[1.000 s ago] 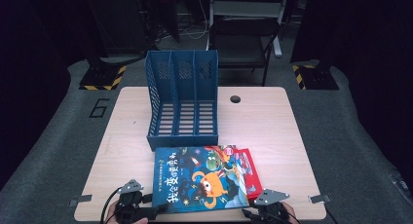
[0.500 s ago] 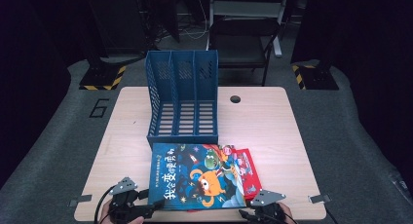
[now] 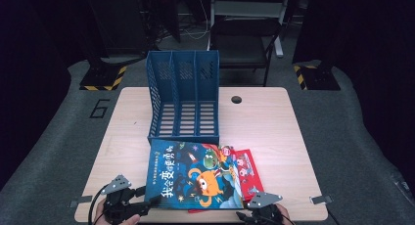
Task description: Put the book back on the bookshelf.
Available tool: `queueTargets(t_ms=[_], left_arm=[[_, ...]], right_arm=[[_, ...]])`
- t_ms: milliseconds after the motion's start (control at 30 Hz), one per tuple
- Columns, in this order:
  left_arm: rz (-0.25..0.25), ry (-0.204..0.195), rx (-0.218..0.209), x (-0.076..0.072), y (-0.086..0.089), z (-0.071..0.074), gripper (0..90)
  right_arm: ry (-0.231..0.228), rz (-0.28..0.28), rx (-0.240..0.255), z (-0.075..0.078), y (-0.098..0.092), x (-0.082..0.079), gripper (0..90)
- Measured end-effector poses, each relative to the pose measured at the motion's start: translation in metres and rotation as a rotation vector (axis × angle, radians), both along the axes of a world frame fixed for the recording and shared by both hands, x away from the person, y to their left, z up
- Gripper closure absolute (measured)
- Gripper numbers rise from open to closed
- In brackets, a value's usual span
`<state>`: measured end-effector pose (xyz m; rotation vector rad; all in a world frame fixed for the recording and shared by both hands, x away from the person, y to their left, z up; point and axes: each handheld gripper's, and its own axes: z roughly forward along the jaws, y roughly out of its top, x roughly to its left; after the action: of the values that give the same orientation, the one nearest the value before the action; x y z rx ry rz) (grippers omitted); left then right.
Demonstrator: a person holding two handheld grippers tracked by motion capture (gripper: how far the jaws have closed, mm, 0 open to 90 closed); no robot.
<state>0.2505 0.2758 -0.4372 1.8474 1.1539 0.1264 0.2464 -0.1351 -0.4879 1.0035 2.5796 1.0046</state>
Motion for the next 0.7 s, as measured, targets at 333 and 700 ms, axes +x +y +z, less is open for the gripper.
queueTargets(t_ms=[333, 700], left_arm=[[-0.03, -0.036, -0.023, -0.003, -0.003, 0.016, 37.1], [-0.036, -0.051, -0.006, -0.001, -0.005, 0.032, 40.2]], right_arm=[[0.011, 0.006, 0.002, 0.0, 0.005, 0.0, 60.2], [0.061, -0.024, 0.06, -0.001, 0.005, 0.006, 64.1]])
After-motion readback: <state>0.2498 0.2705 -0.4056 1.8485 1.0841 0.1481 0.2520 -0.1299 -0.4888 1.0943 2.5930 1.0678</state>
